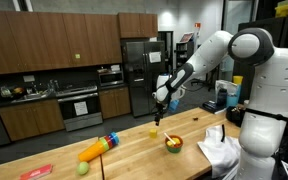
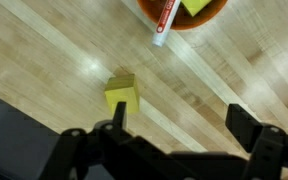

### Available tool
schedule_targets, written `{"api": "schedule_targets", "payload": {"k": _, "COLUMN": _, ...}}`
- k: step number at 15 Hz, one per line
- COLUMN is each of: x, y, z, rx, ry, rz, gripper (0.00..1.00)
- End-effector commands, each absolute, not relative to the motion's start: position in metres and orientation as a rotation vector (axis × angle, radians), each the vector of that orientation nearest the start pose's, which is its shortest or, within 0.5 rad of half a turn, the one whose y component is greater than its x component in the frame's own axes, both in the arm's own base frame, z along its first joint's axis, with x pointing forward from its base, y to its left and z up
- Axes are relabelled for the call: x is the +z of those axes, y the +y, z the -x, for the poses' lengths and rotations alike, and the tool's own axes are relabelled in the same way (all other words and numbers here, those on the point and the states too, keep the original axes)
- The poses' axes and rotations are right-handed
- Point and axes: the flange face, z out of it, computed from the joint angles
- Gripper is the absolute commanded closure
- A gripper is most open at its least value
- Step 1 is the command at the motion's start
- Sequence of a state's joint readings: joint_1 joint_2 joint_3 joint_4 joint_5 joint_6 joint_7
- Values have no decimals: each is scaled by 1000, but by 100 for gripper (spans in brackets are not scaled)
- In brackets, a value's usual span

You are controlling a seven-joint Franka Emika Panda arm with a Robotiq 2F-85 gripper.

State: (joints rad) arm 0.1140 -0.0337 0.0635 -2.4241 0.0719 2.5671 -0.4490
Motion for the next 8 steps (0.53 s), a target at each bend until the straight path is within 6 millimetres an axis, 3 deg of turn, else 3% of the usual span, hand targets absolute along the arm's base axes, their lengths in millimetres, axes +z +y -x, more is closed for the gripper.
{"api": "schedule_targets", "payload": {"k": 1, "x": 332, "y": 81, "z": -504, "rx": -249, "ry": -1021, "rz": 2918, "gripper": 0}}
{"api": "schedule_targets", "payload": {"k": 6, "x": 310, "y": 86, "z": -515, "rx": -144, "ry": -1172, "rz": 2834, "gripper": 0}}
{"api": "schedule_targets", "payload": {"k": 8, "x": 307, "y": 89, "z": -517, "rx": -89, "ry": -1135, "rz": 2876, "gripper": 0}}
